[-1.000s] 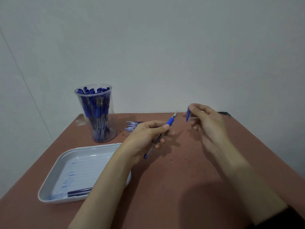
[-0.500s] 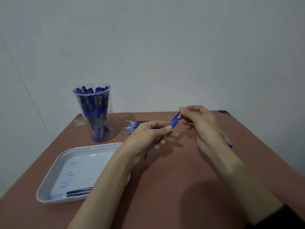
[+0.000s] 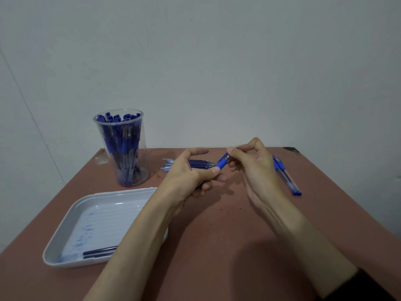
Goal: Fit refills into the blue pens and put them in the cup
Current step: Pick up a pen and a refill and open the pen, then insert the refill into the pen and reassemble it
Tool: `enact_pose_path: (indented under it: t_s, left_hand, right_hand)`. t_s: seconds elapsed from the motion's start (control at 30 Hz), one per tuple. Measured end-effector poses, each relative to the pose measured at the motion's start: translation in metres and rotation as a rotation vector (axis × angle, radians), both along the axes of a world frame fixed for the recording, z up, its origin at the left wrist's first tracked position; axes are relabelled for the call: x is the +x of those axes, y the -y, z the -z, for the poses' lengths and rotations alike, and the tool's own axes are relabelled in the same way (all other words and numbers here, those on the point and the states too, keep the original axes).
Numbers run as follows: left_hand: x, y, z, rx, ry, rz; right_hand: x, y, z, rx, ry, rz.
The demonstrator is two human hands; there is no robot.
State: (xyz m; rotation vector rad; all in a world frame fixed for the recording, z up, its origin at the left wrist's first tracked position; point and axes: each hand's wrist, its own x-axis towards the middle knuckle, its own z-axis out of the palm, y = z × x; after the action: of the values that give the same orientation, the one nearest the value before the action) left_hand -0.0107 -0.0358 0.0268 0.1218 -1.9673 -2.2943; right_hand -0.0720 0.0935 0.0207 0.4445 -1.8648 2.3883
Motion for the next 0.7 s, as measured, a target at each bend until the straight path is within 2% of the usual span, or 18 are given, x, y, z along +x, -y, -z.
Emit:
enact_pose_path:
  t_s: [0.17,0.23,0.33,0.4,0.47,0.6,0.7]
  left_hand:
    - [0.004,-0.007,-0.006,0.037,-0.038,-0.033]
    - [0.006,0.001,-0.005,-0.128,-0.115,-0.122]
    - [0.012,0.025,-0.005,-0.477,-0.372,-0.569]
    - [0.02,0.049,-0.008,-0.623,-0.508,-0.883]
    - [0.024,0.076,-0.009,-0.687,-0.525,-1.045]
    - [0.025,0.112,-0.006,-0.67,-0.358,-0.95]
    - [0.019,0.12,0.001,-0.686,-0.299,-0.872]
  right_hand:
    - [0.006,0.008,-0.009,-0.049,0.079,-0.077]
    - [0.01,0.013,-0.014,-0.081,0.085,-0.108]
    - [0.013,0.025,-0.03,-0.114,0.018,-0.081]
    - [0.011,0.038,-0.047,-0.166,-0.054,-0.029]
    - [0.009,0.056,-0.067,-0.229,-0.144,0.047]
    - [0.01,0.102,-0.104,-0.291,-0.378,0.204]
    - [0.007,0.142,-0.116,-0.193,-0.575,0.254]
